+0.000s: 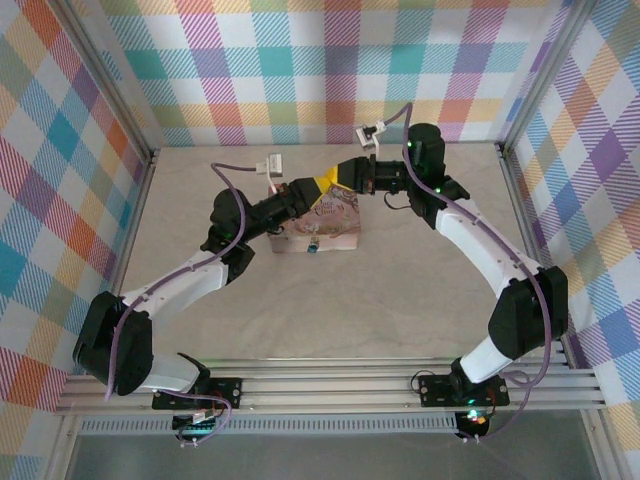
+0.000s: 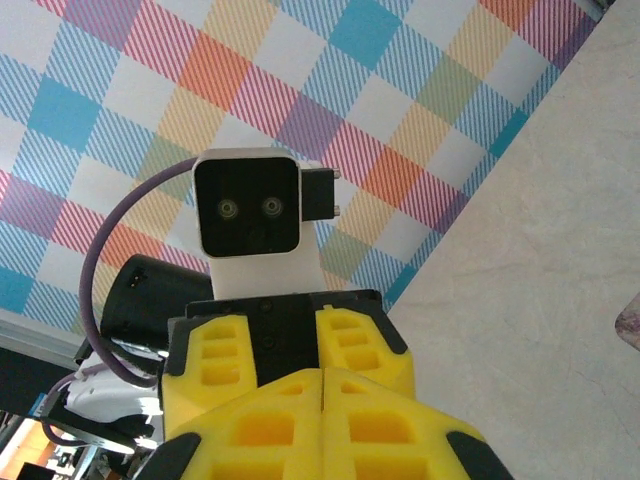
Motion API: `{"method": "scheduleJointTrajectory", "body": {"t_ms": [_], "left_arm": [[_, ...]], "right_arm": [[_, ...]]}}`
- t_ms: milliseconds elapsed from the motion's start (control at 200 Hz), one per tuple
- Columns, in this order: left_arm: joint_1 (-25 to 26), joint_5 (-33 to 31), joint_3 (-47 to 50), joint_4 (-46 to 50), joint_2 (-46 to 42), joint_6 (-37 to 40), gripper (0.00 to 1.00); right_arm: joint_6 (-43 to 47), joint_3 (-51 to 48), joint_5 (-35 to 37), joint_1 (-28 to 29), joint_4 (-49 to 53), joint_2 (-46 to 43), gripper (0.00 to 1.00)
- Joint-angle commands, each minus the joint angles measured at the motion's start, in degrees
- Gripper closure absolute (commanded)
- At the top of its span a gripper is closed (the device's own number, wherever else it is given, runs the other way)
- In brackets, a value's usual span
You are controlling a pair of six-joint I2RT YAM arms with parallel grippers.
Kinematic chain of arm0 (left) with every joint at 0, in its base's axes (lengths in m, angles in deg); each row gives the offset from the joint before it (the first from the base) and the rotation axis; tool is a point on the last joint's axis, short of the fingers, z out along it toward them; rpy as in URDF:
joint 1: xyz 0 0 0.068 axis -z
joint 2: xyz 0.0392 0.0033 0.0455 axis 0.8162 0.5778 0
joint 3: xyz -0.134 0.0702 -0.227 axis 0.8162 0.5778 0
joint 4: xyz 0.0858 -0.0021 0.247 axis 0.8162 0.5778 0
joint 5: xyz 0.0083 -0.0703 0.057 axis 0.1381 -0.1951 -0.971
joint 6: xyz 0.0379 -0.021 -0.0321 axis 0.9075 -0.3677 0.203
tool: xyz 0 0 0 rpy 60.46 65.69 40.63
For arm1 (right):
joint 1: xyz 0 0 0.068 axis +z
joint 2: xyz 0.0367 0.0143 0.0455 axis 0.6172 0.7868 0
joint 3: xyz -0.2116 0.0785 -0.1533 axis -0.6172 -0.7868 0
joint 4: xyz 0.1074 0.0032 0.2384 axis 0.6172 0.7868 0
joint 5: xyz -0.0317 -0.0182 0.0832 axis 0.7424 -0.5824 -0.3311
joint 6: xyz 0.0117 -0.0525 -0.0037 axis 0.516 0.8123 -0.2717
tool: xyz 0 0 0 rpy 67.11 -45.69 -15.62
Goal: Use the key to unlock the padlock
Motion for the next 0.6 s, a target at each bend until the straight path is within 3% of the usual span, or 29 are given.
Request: {"method": "scheduleJointTrajectory", "body": {"t_ms": [0,115,425,595], "left_arm": [[0.6,-0.3,-0.6,-3.5,0.5,-0.8,0.70],[0.8,-0.2,-0.5,-3.6,0.5,-0.9,0.74],[0.9,-1.3,1.0,-2.4,-0.9,-0.6,1.00],[0.9,-1.8,1.4,-0.6,-2.1,0.5,1.00]], "right_arm": [[-0.6,-0.4,0.5,0.7,-2.7,-1.7,1.00],[-0.6,-0.8,0.9,0.9,-2.7,-2.1,1.00],[-1.1,-1.8,2.3,1.0,-2.7,-3.0,1.00],[-1.3,-1.8,2.6,1.5,-2.5,-3.0,1.00]]}}
